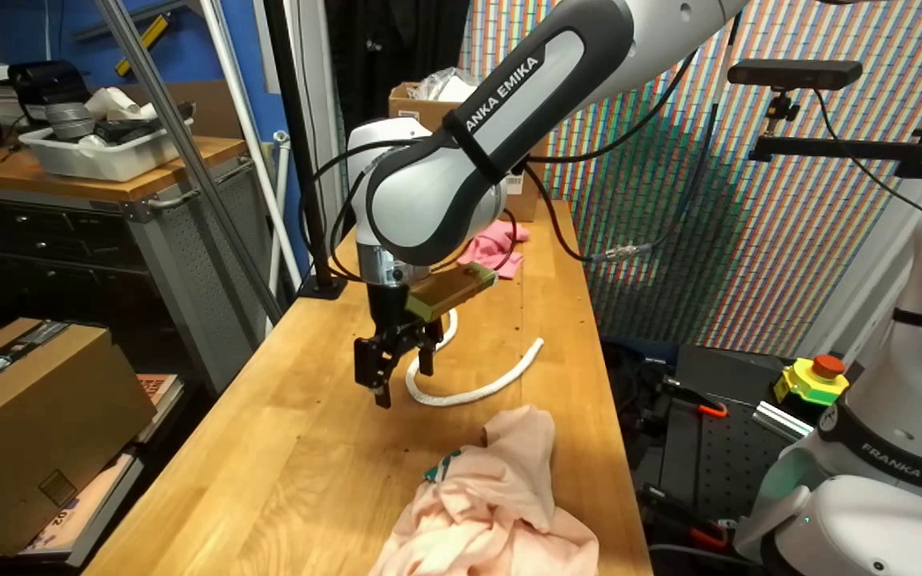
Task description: Move the pink t-shirt to the right, move the peach t-shirt to the left, move the radish to the right, move the rope backwards
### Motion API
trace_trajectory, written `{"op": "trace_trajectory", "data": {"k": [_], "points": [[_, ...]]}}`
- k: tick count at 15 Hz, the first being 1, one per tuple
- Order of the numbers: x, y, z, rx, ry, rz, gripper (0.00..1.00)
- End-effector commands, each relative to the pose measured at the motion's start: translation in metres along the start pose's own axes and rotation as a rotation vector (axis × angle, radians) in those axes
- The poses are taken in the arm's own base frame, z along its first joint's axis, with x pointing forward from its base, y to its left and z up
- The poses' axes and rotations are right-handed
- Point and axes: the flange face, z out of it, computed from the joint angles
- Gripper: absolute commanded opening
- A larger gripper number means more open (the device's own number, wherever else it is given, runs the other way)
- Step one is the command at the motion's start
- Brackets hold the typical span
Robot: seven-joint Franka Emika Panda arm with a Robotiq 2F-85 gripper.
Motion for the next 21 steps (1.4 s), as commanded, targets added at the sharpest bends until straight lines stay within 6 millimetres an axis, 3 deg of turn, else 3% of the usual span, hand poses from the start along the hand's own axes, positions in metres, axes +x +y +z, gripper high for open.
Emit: {"op": "trace_trajectory", "data": {"k": [1,8,21], "points": [[0.000,-0.008,0.008,-0.014,0.038,-0.011,1.00],[-0.002,-0.009,0.023,-0.043,0.062,-0.010,1.00],[-0.001,0.012,0.025,-0.024,0.207,0.000,1.00]]}}
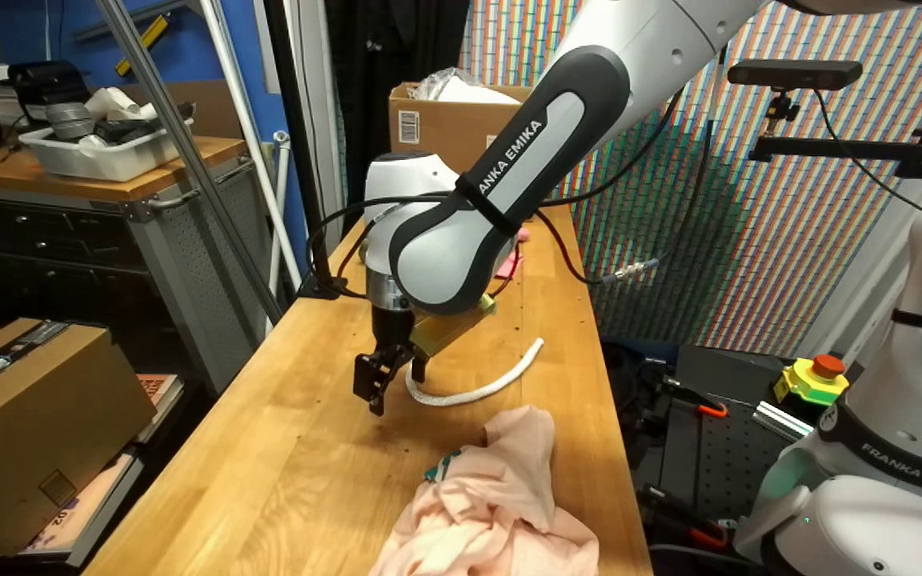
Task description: Move the pink t-shirt to the right, move the peach t-shirt to the left, move the radish to the right, move the rope backwards
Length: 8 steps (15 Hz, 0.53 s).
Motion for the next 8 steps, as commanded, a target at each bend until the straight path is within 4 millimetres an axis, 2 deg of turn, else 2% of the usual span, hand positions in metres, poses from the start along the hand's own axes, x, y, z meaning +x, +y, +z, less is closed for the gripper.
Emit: {"op": "trace_trajectory", "data": {"k": [1,8], "points": [[-0.004,0.007,-0.005,0.003,0.046,0.008,1.00],[-0.009,0.022,0.005,-0.005,0.029,0.027,1.00]]}}
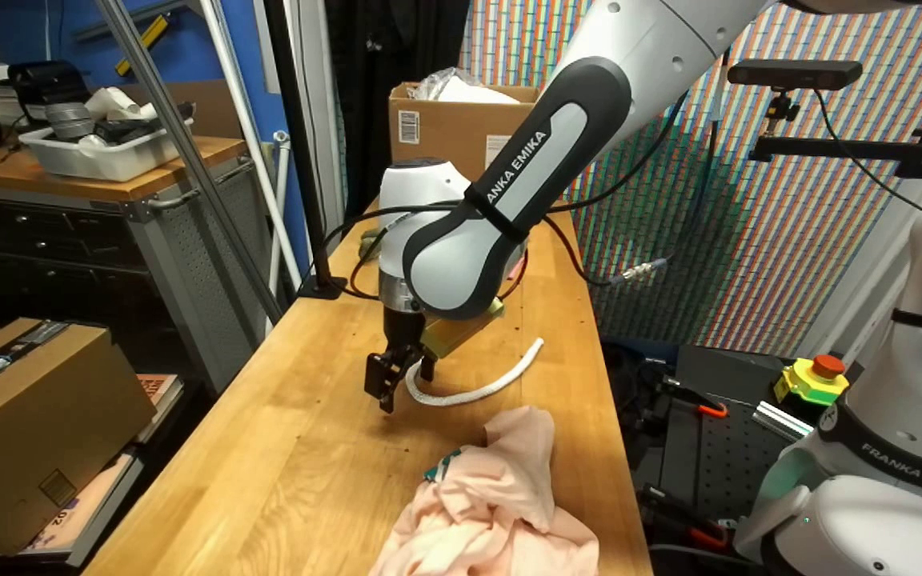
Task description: Move the pink t-shirt to the right, move the peach t-shirt to the left, move the radish to the right, move the rope backwards
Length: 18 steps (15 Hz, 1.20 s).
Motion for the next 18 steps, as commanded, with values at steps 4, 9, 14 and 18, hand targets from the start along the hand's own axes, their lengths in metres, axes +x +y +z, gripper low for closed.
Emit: {"op": "trace_trajectory", "data": {"k": [4,9,14,18], "points": [[-0.002,0.005,0.002,0.007,0.023,-0.003,1.00],[0.006,0.003,0.009,0.006,0.064,-0.016,1.00],[0.011,0.018,0.018,-0.028,0.062,-0.004,1.00],[0.015,0.025,0.028,-0.039,0.053,0.002,1.00]]}}
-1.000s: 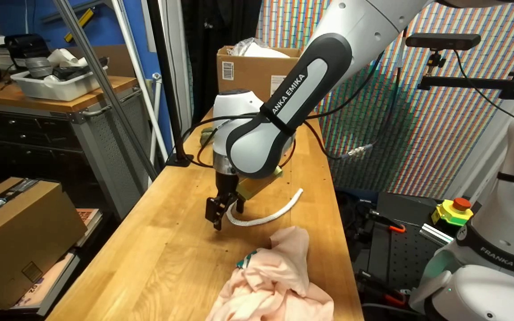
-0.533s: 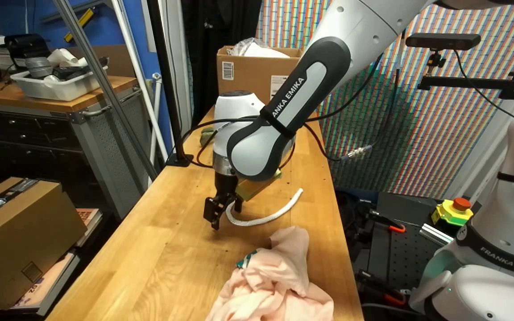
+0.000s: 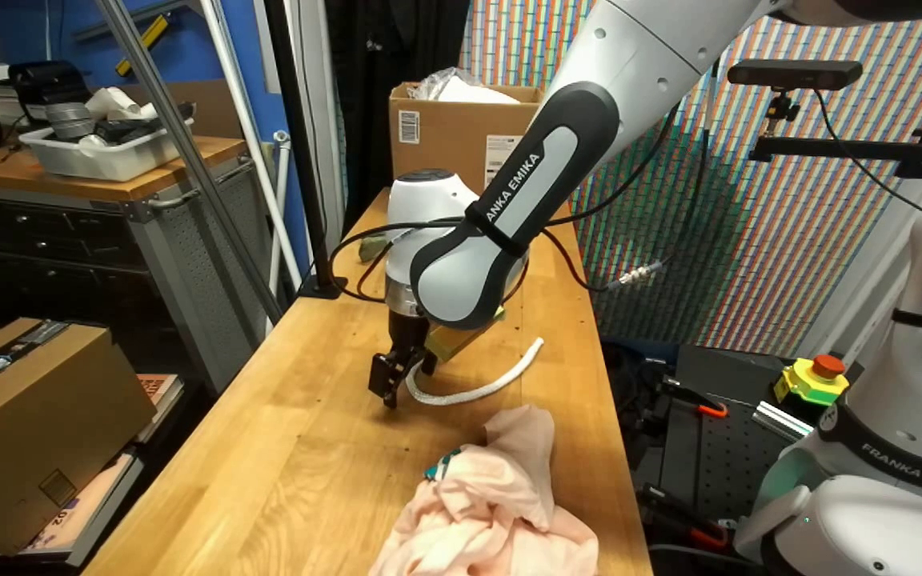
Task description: Move the pink t-shirt to the right, move the peach t-shirt to the left, move the radish to the right, move the rope backwards
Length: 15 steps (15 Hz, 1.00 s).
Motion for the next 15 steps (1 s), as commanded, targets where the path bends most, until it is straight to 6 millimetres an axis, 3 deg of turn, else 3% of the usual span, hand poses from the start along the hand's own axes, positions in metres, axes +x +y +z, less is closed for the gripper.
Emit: {"op": "trace_trajectory", "data": {"k": [1,9,15], "points": [[0.008,0.007,0.013,-0.019,0.014,0.000,1.00],[0.011,-0.015,0.022,0.001,0.005,-0.049,1.00],[0.035,-0.028,0.026,-0.013,0.033,-0.079,1.00]]}}
